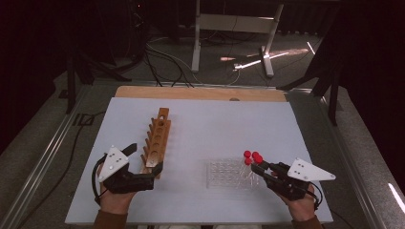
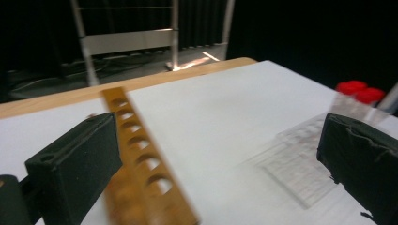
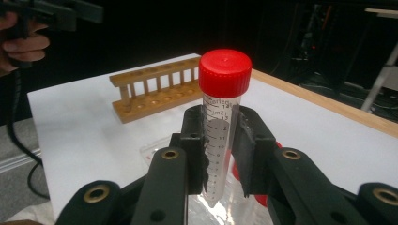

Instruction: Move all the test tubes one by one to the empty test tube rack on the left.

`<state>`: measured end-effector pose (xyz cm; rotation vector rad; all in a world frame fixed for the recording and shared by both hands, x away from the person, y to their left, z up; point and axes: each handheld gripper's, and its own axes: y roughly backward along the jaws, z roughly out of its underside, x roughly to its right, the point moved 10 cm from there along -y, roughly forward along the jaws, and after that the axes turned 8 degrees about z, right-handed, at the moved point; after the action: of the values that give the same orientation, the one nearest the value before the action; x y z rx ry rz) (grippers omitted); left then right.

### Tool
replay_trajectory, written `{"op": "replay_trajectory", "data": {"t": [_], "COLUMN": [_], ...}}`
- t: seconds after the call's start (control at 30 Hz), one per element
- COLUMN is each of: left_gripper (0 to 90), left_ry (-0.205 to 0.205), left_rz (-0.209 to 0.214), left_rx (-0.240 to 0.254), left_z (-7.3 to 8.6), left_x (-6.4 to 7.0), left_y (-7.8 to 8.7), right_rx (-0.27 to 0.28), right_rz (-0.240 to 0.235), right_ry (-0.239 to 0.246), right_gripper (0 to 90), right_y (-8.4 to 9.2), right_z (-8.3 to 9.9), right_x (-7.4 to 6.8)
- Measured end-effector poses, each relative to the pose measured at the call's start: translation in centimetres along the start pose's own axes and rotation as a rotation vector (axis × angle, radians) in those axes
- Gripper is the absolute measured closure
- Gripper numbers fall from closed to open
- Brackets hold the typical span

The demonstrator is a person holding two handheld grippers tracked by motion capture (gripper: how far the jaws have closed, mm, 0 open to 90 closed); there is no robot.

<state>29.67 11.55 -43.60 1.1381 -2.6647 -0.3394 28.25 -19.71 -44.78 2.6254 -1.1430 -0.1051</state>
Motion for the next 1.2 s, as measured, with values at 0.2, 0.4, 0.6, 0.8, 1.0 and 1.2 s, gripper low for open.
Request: {"op": "replay_trajectory", "data": {"t": [0.2,0.4,0.6,0.8,1.0,1.2], "left_gripper": [0.8,5.0,5.8,5.8,6.0,18.9], "left_ry": [-0.032,-0.075,-0.094,-0.101,-0.108,-0.133], "left_rz": [0.074,0.128,0.185,0.261,0.392,0.412], "left_rx": [-0.012,-0.015,-0.006,-0.013,-0.032,-0.056], "left_z": [-1.6,-2.9,-3.9,-4.5,-4.4,-4.1], "left_x": [1.8,3.6,5.3,7.4,10.7,12.2], "left_y": [-2.3,-4.2,-5.6,-7.1,-9.1,-10.5], "right_rx": [-0.010,-0.032,-0.046,-0.075,-0.082,-0.081], "right_rz": [-0.034,-0.058,-0.071,-0.079,-0.078,-0.088], "right_ry": [0.002,0.002,0.014,0.017,0.035,0.034], "right_gripper": [75.2,75.2,75.2,75.2,75.2,75.2], "right_y": [-1.0,-2.5,-3.5,-4.5,-5.2,-5.3], "right_z": [-0.6,-0.9,-1.4,-1.4,-1.3,-1.4], "right_x": [-0.9,-1.8,-2.6,-3.3,-4.1,-4.7]}}
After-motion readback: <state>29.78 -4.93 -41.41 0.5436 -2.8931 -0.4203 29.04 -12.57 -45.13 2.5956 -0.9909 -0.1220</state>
